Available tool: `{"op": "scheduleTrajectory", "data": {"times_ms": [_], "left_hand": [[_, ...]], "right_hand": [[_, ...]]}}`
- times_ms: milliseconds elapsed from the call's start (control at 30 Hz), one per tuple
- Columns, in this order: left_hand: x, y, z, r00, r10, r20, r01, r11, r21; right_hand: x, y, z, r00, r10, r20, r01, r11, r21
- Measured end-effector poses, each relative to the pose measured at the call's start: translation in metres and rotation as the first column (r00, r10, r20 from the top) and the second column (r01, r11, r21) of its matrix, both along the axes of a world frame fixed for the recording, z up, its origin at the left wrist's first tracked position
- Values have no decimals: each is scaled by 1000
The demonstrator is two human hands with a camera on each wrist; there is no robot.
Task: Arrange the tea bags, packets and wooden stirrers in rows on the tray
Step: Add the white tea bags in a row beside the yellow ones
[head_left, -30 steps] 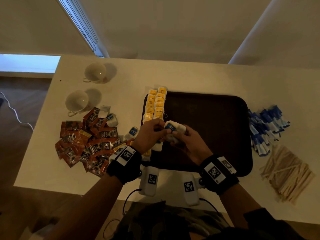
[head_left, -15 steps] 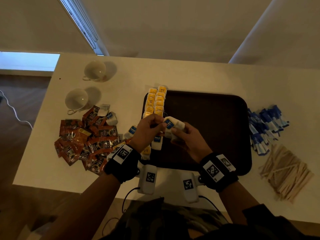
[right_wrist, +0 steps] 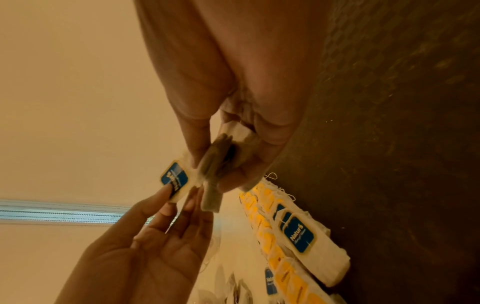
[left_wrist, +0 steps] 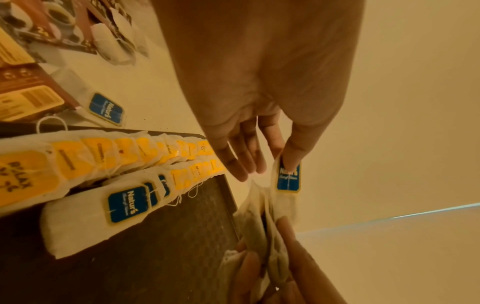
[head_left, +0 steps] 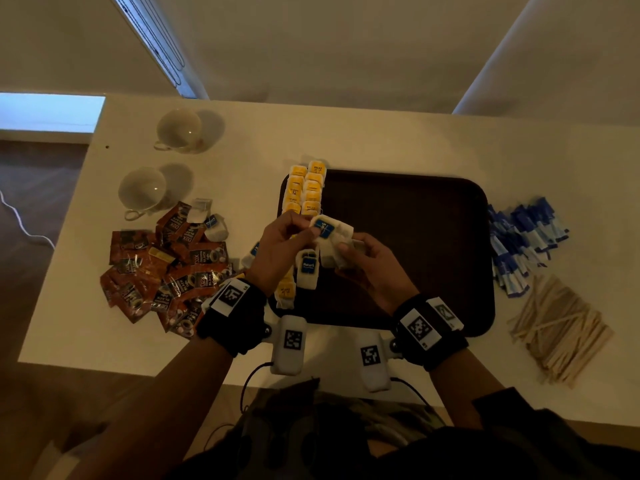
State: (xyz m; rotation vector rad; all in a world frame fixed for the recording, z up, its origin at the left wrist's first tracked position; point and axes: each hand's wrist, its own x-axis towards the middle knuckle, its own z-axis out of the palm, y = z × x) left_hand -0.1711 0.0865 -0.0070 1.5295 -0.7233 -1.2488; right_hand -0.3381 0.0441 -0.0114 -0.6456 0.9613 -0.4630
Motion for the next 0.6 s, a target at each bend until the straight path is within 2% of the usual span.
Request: {"op": "scheduleTrajectory", "data": {"times_ms": [167, 233, 300, 367, 467, 533, 600], "left_hand": [[7, 2, 9, 995, 95, -20, -96, 993, -62], [14, 5, 11, 996, 87, 18, -85, 993, -76], [21, 10, 8, 996, -4, 87, 7, 999, -35], [24, 18, -2, 977, -155, 144, 145, 987, 76], [26, 28, -26, 876, -429, 221, 353, 882, 312], [26, 31, -38, 820, -524, 231, 402, 814, 419], [24, 30, -46, 785, -548, 289, 393, 801, 452]], "right_hand": [[-3, 0, -6, 998, 3, -56, -5, 1000, -29], [-5, -1, -10, 995, -37, -97, 34, 999, -30], [-8, -2, -14, 988, -77, -131, 75, 997, -22], [-11, -2, -18, 984, -101, -149, 101, 995, -11], [-14, -1, -20, 982, -102, -158, 103, 995, -1], [-16, 0, -20, 983, -94, -158, 96, 995, 5], [-17, 1, -21, 983, -93, -159, 96, 995, 16]]}}
